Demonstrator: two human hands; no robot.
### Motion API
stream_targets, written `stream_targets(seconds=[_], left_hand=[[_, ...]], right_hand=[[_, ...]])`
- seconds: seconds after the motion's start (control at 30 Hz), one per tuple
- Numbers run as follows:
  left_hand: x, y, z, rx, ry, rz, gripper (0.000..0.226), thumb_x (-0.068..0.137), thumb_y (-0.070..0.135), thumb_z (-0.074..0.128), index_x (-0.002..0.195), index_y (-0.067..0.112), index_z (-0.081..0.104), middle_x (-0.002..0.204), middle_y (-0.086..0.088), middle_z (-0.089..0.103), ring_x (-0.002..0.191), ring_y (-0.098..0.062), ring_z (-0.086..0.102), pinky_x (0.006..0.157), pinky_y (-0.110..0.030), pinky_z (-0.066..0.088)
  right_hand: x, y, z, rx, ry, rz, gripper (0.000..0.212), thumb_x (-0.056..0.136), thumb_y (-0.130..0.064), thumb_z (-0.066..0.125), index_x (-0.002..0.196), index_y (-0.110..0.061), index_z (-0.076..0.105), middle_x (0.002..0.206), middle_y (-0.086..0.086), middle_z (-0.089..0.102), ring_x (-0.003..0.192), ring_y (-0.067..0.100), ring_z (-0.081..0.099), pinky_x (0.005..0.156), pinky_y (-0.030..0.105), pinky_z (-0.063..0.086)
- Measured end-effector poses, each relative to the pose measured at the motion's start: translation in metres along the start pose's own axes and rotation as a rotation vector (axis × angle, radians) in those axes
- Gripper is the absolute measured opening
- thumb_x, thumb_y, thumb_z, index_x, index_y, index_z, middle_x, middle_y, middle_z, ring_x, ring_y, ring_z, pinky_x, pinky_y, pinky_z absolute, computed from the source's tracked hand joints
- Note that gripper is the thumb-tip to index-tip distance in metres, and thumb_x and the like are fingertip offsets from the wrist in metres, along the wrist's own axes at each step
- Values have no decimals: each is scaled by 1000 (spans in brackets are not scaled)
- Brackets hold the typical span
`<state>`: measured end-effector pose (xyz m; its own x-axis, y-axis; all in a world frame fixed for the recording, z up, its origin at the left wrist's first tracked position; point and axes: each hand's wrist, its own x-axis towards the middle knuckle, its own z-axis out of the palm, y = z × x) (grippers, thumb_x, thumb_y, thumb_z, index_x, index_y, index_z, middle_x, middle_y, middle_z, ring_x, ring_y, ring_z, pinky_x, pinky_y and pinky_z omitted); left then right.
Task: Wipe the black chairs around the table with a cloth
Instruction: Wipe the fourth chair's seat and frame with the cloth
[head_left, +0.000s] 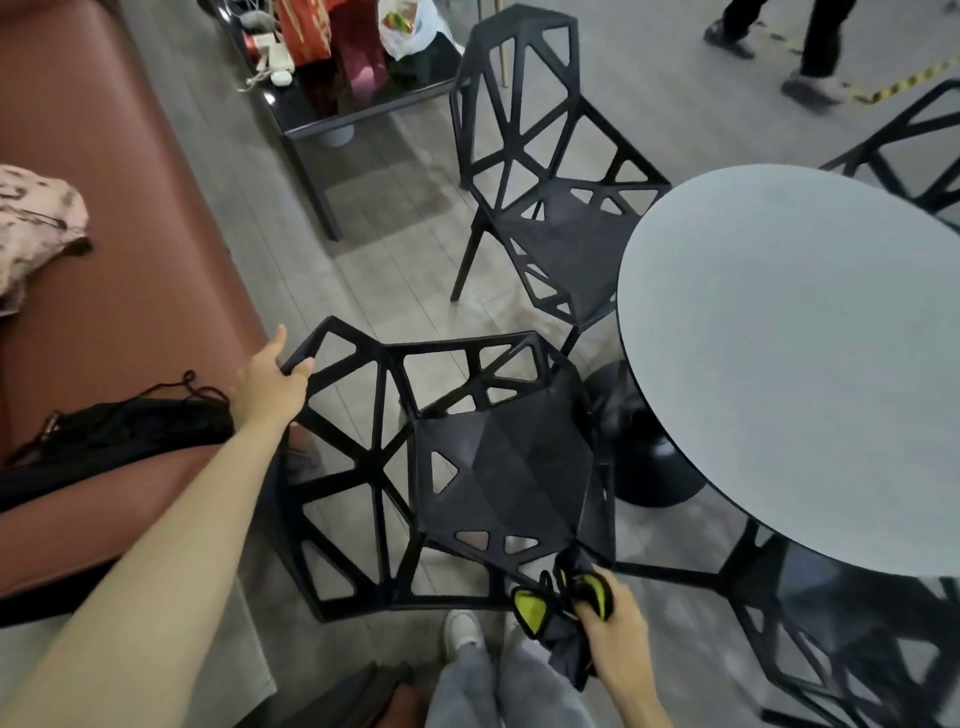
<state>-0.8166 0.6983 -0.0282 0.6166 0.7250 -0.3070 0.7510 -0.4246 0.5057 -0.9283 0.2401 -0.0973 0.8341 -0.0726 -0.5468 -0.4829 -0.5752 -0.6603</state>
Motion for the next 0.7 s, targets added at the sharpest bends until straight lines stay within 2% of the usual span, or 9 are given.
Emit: stream_targets(seconds=[0.07,0.23,0.33,0.37,0.43,0.5,0.57,0.63,0.7], left_hand=[[-14,7,8,-36,8,-37,62,104,36,60,161,33,35,157,-7,50,146,-39,39,119,-55,32],[-44,17,37,-78,-15,-110,54,103,40,58,155,34,45,151,-4,56,139,-38,50,113,-58,42],[-76,34,50,-109,-2,-143,31,105,36,56,128,20,68,114,-7,71,115,-37,63,93,-44,50],[-88,41,54,-144,-1,-165,27,105,34,57,118,15,71,100,-5,69,102,-33,65,83,-39,48],[-109,51,54,-219,-15,-219,24,105,31,59,110,12,71,91,-3,63,89,-28,62,74,-35,42],[-126,56,48,-228,-80,-252,22,104,27,59,116,11,68,97,-5,63,92,-28,61,76,-35,42],[-140,58,41,-172,-129,-230,29,100,20,62,128,12,63,115,-8,64,109,-32,61,87,-39,47],[-158,70,28,-126,-136,-127,42,97,13,62,139,16,59,133,-8,59,129,-32,55,107,-46,46],[-186,99,8,-152,-195,14,45,99,12,59,143,19,56,141,1,54,136,-21,49,114,-40,41]], right_hand=[[-2,-8,-9,13,9,-16,57,89,3,68,112,-48,60,112,-1,65,103,18,61,89,30,42],[-1,-27,-35,52,50,-36,42,90,-6,71,125,-30,67,115,-5,68,108,16,63,92,33,46],[-2,-48,-53,96,57,-74,39,91,-8,70,119,-35,69,111,-11,71,105,9,65,92,33,50],[-3,-58,-60,114,58,-87,38,91,-8,69,117,-36,69,108,-11,72,103,8,66,91,33,50],[-4,-76,-72,147,61,-111,35,91,-6,69,113,-34,70,103,-10,73,99,9,67,88,33,50],[-5,-96,-85,172,56,-143,33,90,-5,69,111,-32,71,99,-11,74,97,10,68,89,33,51],[-7,-116,-97,181,52,-171,31,90,-7,71,109,-31,71,98,-12,75,95,7,68,90,35,52],[-10,-139,-107,218,46,-199,28,90,-8,72,108,-29,72,96,-12,75,91,0,67,91,36,54],[-16,-163,-111,284,15,-208,24,90,-11,73,105,-29,72,93,-11,75,88,-1,68,91,40,56]])
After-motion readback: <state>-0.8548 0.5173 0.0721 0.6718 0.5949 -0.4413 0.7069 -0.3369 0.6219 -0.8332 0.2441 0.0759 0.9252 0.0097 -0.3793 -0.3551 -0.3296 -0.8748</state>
